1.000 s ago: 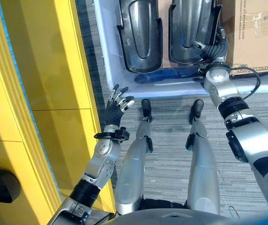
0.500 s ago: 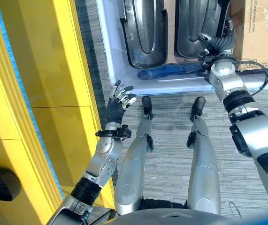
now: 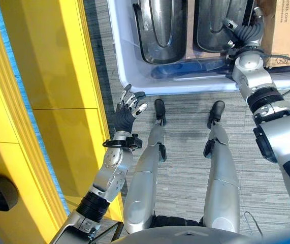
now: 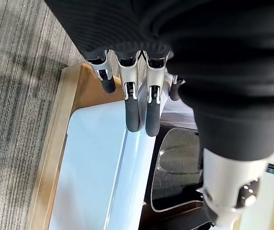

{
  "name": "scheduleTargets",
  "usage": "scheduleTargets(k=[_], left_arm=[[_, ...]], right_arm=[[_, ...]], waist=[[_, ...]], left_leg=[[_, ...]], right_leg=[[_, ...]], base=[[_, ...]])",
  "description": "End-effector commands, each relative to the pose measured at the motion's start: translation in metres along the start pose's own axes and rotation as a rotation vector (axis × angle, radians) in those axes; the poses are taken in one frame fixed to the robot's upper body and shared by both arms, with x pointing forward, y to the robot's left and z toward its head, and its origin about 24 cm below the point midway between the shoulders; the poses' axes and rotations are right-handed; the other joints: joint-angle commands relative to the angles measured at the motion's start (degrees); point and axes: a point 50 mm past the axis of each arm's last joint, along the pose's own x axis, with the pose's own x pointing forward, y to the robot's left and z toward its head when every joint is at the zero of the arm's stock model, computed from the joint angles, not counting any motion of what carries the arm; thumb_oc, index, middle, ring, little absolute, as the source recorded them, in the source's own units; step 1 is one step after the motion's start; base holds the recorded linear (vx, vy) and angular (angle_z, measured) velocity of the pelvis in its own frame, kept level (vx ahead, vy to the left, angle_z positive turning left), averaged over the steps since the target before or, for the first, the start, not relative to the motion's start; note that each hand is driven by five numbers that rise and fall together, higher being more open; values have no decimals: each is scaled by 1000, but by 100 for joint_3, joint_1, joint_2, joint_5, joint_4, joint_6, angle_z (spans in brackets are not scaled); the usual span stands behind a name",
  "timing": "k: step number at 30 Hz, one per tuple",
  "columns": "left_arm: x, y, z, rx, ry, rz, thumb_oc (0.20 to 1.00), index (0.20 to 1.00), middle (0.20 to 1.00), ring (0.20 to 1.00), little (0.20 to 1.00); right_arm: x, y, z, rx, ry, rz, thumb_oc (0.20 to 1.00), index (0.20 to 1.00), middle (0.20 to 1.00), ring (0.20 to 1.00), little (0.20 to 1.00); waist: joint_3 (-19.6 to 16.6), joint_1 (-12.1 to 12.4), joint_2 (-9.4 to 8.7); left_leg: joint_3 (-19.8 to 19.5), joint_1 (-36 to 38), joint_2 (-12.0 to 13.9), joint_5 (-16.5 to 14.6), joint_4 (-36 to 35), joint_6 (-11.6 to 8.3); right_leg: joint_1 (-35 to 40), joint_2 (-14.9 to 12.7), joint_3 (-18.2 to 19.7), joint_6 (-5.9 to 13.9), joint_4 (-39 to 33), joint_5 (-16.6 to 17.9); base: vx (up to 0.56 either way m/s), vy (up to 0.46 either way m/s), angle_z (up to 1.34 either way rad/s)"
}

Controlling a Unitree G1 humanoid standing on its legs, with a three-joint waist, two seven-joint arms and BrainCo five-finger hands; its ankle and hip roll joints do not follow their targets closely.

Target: Move parts from the plastic box to the shelf.

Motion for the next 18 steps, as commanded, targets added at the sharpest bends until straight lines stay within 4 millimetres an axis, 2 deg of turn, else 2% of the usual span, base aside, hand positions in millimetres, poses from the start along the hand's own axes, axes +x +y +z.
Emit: scheduleTargets(k=[1, 10, 18], left_arm=[[1, -7, 16, 17, -67, -63, 1000, 1000, 1000, 1000, 1000], [3, -4, 17, 11, -77, -33, 1000, 1000, 1000, 1000, 1000], [2, -1, 16, 5, -66, -22, 1000, 1000, 1000, 1000, 1000]], right_arm=[[12, -51, -14, -120, 65, -141, 200, 200, 200, 200, 200], [3, -32, 2, 44, -57, -108, 200, 200, 200, 200, 200], [-2, -30, 6, 101, -108, -104, 200, 200, 200, 200, 200]], waist=[[-90, 181, 11], [-90, 26, -145], [-90, -55, -243]], left_leg=[[-209, 541, 348, -676, 189, -368], [-178, 739, 363, -715, 182, -376], [-174, 936, 388, -716, 151, -386]], right_leg=[[506, -257, 31, 527, -453, 72], [662, -236, 26, 525, -434, 58], [860, -222, 28, 535, -455, 64]], base=[[0, 0, 0], [0, 0, 0], [0, 0, 0]])
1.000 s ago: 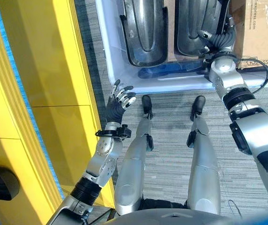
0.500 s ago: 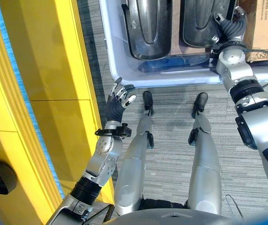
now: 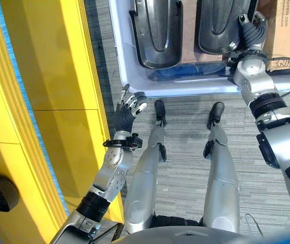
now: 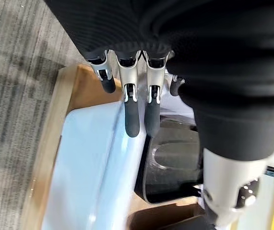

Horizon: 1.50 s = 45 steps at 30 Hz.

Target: Move parts from the plastic box to the shelf.

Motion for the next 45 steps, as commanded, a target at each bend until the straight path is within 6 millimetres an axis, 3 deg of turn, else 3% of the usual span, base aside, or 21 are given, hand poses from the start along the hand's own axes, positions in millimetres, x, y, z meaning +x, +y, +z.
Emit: scheduleTargets(k=[1, 12, 18, 23, 32, 36, 43, 45], left_arm=[[1, -1, 16, 5, -72, -35, 1000, 1000, 1000, 1000, 1000], [-1, 8, 16, 15, -65, -5, 1000, 1000, 1000, 1000, 1000], [-5, 17, 16, 33, -56, 20, 1000, 1000, 1000, 1000, 1000], [-9, 23, 13, 50, -36, 26, 1000, 1000, 1000, 1000, 1000], [-27, 50, 1, 89, 43, 127, 1000, 1000, 1000, 1000, 1000], [-34, 65, 2, 105, 53, 187, 1000, 1000, 1000, 1000, 1000], [-60, 90, -6, 100, 120, 307, 1000, 1000, 1000, 1000, 1000], [-68, 95, -14, 86, 153, 340, 1000, 1000, 1000, 1000, 1000]], right_arm=[[11, -26, 23, 39, -102, -112, 200, 200, 200, 200, 200], [-11, -16, 72, 191, -374, -62, 200, 200, 200, 200, 200], [-44, -6, 96, 336, -539, 13, 200, 200, 200, 200, 200], [-67, 1, 86, 415, -541, 81, 200, 200, 200, 200, 200], [-120, 14, 23, 599, -308, 244, 200, 200, 200, 200, 200], [-137, 16, 7, 626, -241, 304, 200, 200, 200, 200, 200], [-158, 21, -17, 666, -111, 414, 200, 200, 200, 200, 200], [-159, 22, -22, 661, -81, 439, 200, 200, 200, 200, 200]], waist=[[-95, -24, -242], [-95, -161, -394], [-95, -250, -484], [-104, -283, -535], [-519, -347, -541], [-674, -376, -539], [-1041, -300, -477], [-1118, -223, -469]], left_leg=[[-176, 623, 387, -726, 206, -396], [-158, 1217, 402, -760, 141, -421], [-150, 1658, 433, -808, 135, -436], [-177, 2061, 457, -826, 101, -454], [-242, 2771, 610, -1008, 273, -421], [-275, 3052, 739, -1043, 315, -438], [-414, 3479, 1195, -792, 302, -544], [-502, 3480, 1315, -503, 210, -614]], right_leg=[[501, -228, 52, 553, -349, 53], [1047, -194, 68, 565, -372, 37], [1461, -184, 48, 566, -300, -33], [1871, -154, 31, 554, -301, -87], [2423, -12, 7, 411, 342, -591], [2622, 50, -38, 344, 653, -864], [2915, 313, -364, 68, 1438, -1532], [2986, 415, -469, -40, 1464, -1664]], base=[[0, 0, 0], [-6, -2, -1], [0, -6, -7], [6, -9, -2], [37, -50, -3], [19, -110, 3], [-28, -194, 16], [-96, -213, 11]])
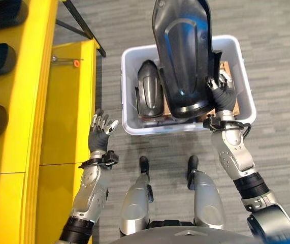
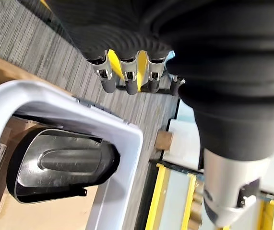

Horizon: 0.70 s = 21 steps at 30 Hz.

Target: Move parts from the plastic box to the shelf.

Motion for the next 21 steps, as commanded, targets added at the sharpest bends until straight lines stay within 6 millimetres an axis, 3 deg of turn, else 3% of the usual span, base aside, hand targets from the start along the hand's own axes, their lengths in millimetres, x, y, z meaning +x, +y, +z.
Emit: scheduleTargets(k=[1, 3, 4, 5, 6, 7, 8, 9, 10, 11, 12, 14, 20, 21], left_arm=[[-1, 3, -6, 3, 16, -15, 1000, 1000, 1000, 1000, 1000], [-6, 5, -20, 6, 89, -20, 1000, 1000, 1000, 1000, 1000], [-7, 4, -23, 11, 103, -31, 1000, 1000, 1000, 1000, 1000], [-6, 2, -26, 29, 120, -55, 1000, 1000, 1000, 1000, 1000], [-6, 1, -26, 32, 119, -64, 1000, 1000, 1000, 1000, 1000], [-4, 0, -22, 36, 107, -82, 1000, 1000, 1000, 1000, 1000], [-4, -1, -21, 42, 100, -90, 1000, 1000, 1000, 1000, 1000], [-4, 0, -21, 43, 101, -90, 1000, 1000, 1000, 1000, 1000], [-4, 0, -18, 49, 94, -96, 1000, 1000, 1000, 1000, 1000], [-5, 0, -16, 60, 89, -96, 1000, 1000, 1000, 1000, 1000], [-5, -1, -16, 72, 89, -109, 1000, 1000, 1000, 1000, 1000], [-7, 0, -16, 79, 96, -116, 1000, 1000, 1000, 1000, 1000], [-7, 6, -8, 98, 62, -97, 1000, 1000, 1000, 1000, 1000], [-8, 8, -11, 93, 72, -82, 1000, 1000, 1000, 1000, 1000]], right_arm=[[2, 10, 26, 118, -137, 79, 200, 200, 200, 200, 200], [0, -2, 27, 103, -132, 56, 200, 200, 200, 200, 200], [-2, -6, 27, 99, -128, 43, 200, 200, 200, 200, 200], [-5, -16, 27, 89, -133, 4, 200, 200, 200, 200, 200], [-7, -20, 27, 83, -131, -10, 200, 200, 200, 200, 200], [-12, -23, 25, 75, -122, -24, 200, 200, 200, 200, 200], [-15, -26, 24, 83, -113, -34, 200, 200, 200, 200, 200], [-16, -26, 23, 84, -111, -34, 200, 200, 200, 200, 200], [-21, -29, 19, 108, -92, -59, 200, 200, 200, 200, 200], [-23, -27, 16, 127, -77, -52, 200, 200, 200, 200, 200], [-25, -28, 16, 145, -79, -67, 200, 200, 200, 200, 200], [-32, -29, 13, 158, -56, -63, 200, 200, 200, 200, 200], [-33, -30, 10, 167, -36, -71, 200, 200, 200, 200, 200], [-32, -28, 8, 173, -30, -69, 200, 200, 200, 200, 200]], waist=[[-348, 180, 50], [-470, 263, 69], [-485, 282, 41], [-545, 257, -6], [-587, 223, -20], [-680, 146, -66], [-733, 109, -67], [-733, 90, -62], [-836, 38, -52], [-859, 13, -24], [-869, -15, 8], [-941, -86, 82], [-845, 51, 13], [-813, 128, -25]], left_leg=[[-397, 287, 765, 405, -78, -370], [-446, -34, 823, 1157, -260, -562], [-406, -79, 774, 1216, -260, -571], [71, -106, 790, 1303, -260, -571], [284, -37, 771, 1158, -200, -513], [491, 246, 697, 575, 296, -406], [525, 341, 640, 304, 624, -352], [497, 320, 647, 265, 678, -351], [462, 579, 487, -197, 936, -263], [317, 742, 364, -455, 975, -229], [345, 681, 312, -489, 797, -212], [524, 647, 112, -899, 649, -76], [548, 519, -226, -1159, 803, 94], [494, 423, -388, -1270, 932, 196]], right_leg=[[162, 64, -226, 293, 321, -343], [365, -22, -643, 247, 35, -344], [459, -97, -755, 255, -65, -338], [743, -256, -1084, 240, -479, -194], [804, -301, -1215, 235, -588, -134], [934, -404, -1408, 253, -694, -117], [980, -436, -1523, 220, -774, -80], [1003, -436, -1546, 226, -780, -84], [1058, -512, -1748, 204, -794, -56], [1068, -553, -1794, 218, -732, -41], [1139, -665, -1908, 284, -715, 0], [1278, -923, -2042, 435, -593, 99], [1396, -1246, -2116, 724, -965, 682], [1443, -1350, -2092, 807, -1128, 856]], base=[[-104, -180, 5], [-151, -185, 37], [-171, -197, 123], [-125, -168, 129], [-161, -223, 207], [-137, -160, 178], [-103, -110, 192], [-72, -9, 126], [-37, 50, 115], [-51, 118, 106], [-13, 161, 141], [46, 313, 131], [19, 233, 24], [-16, 269, 2]])
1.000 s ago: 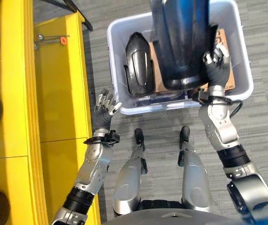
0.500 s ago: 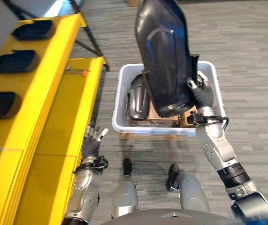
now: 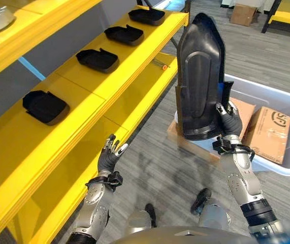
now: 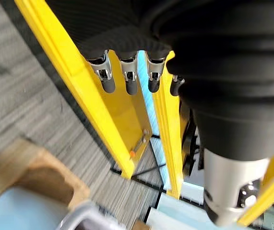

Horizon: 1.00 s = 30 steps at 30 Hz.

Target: Move parts from the plastic box to the shelf.

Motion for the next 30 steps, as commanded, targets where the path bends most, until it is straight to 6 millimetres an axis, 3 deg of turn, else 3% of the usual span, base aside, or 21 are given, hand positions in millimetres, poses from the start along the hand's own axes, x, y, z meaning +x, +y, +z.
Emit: scheduleTargets(k=[1, 3, 5, 7, 8, 9, 10, 12, 13, 14, 15, 19, 21, 28, 29, 30], left_arm=[[-3, 3, 33, 56, -152, -20, 1000, 1000, 1000, 1000, 1000], [-3, 5, 34, 60, -155, -15, 1000, 1000, 1000, 1000, 1000], [-6, 10, 35, 70, -163, 3, 1000, 1000, 1000, 1000, 1000], [-6, 13, 36, 78, -168, 11, 1000, 1000, 1000, 1000, 1000], [-6, 14, 36, 87, -169, 18, 1000, 1000, 1000, 1000, 1000], [-4, 16, 42, 116, -189, 18, 1000, 1000, 1000, 1000, 1000], [-4, 16, 42, 117, -189, 18, 1000, 1000, 1000, 1000, 1000], [2, 13, 45, 138, -199, 3, 1000, 1000, 1000, 1000, 1000], [4, 10, 45, 157, -195, -19, 1000, 1000, 1000, 1000, 1000], [4, 10, 45, 156, -195, -19, 1000, 1000, 1000, 1000, 1000], [3, 7, 40, 177, -171, -39, 1000, 1000, 1000, 1000, 1000], [2, 8, 37, 172, -162, -39, 1000, 1000, 1000, 1000, 1000], [0, 8, 33, 164, -149, -39, 1000, 1000, 1000, 1000, 1000], [-5, 6, 31, 107, -157, -32, 1000, 1000, 1000, 1000, 1000], [-5, 6, 30, 95, -155, -33, 1000, 1000, 1000, 1000, 1000], [-5, 6, 30, 95, -155, -33, 1000, 1000, 1000, 1000, 1000]], right_arm=[[11, 26, 35, 73, -169, 124, 200, 200, 200, 200, 200], [11, 27, 34, 79, -165, 127, 200, 200, 200, 200, 200], [10, 29, 31, 97, -154, 132, 200, 200, 200, 200, 200], [10, 28, 30, 96, -151, 129, 200, 200, 200, 200, 200], [10, 28, 30, 99, -154, 129, 200, 200, 200, 200, 200], [11, 30, 31, 101, -159, 138, 200, 200, 200, 200, 200], [11, 30, 31, 101, -159, 138, 200, 200, 200, 200, 200], [11, 29, 36, 93, -179, 143, 200, 200, 200, 200, 200], [7, 25, 37, 89, -183, 143, 200, 200, 200, 200, 200], [7, 25, 37, 89, -183, 144, 200, 200, 200, 200, 200], [2, 18, 34, 100, -164, 138, 200, 200, 200, 200, 200], [-1, 15, 33, 95, -158, 141, 200, 200, 200, 200, 200], [-7, 10, 37, 65, -165, 145, 200, 200, 200, 200, 200], [-6, 0, 43, 33, -175, 126, 200, 200, 200, 200, 200], [-5, -2, 43, 41, -175, 121, 200, 200, 200, 200, 200], [-5, -2, 43, 41, -175, 121, 200, 200, 200, 200, 200]], waist=[[55, 69, -137], [62, 95, -163], [26, 244, -221], [-1, 265, -234], [-49, 277, -239], [-97, 223, -216], [-101, 231, -220], [-139, 62, -163], [-93, -110, -133], [-109, -105, -133], [-89, -322, -253], [-94, -436, -343], [-116, -536, -443], [-388, -461, -404], [-336, -443, -406], [-337, -455, -401]], left_leg=[[-185, -368, 228, 66, 255, -67], [-206, -406, 173, 1, 296, -29], [-384, -593, -210, -162, 470, 170], [-408, -590, -266, -165, 427, 216], [-482, -559, -331, -104, 306, 254], [-566, -505, -436, 124, -23, 369], [-557, -501, -439, 134, -39, 370], [-896, -401, -505, 349, -372, 422], [-1178, -266, -577, 425, -489, 464], [-1174, -286, -576, 435, -493, 463], [-1447, -144, -742, 480, -650, 510], [-1708, -43, -898, 493, -711, 513], [-2063, 143, -1086, 442, -725, 488], [-1908, 88, -1142, 73, -65, 344], [-1770, -120, -1157, 42, 543, 168], [-1778, -149, -1156, 17, 593, 166]], right_leg=[[841, -161, 309, 697, -204, -96], [861, -205, 322, 768, -286, 30], [1043, -375, 502, 974, -749, 567], [1044, -380, 562, 994, -772, 635], [1025, -361, 720, 997, -727, 661], [828, -236, 1174, 847, -520, 662], [813, -240, 1186, 846, -509, 658], [452, 433, 2306, 661, -192, 377], [175, 1110, 2860, 500, 236, -19], [152, 1112, 2865, 497, 237, -10], [-195, 2013, 3188, 334, 113, -247], [-412, 2340, 3201, 344, -411, 20], [-237, 2460, 3407, 361, -969, 234], [495, 2327, 3265, 191, -1475, 214], [640, 2250, 3113, 155, -1501, 140], [638, 2252, 3100, 155, -1502, 140]], base=[[-8, 214, 3], [-9, 175, 13], [25, 454, 30], [40, 246, 49], [43, 305, 38], [32, 238, 29], [33, 217, 58], [110, 172, 85], [119, 156, 83], [202, 152, 117], [120, 51, 126], [148, 1, 75], [189, -47, 19], [168, -63, 53], [46, -35, 46], [84, -38, 57]])
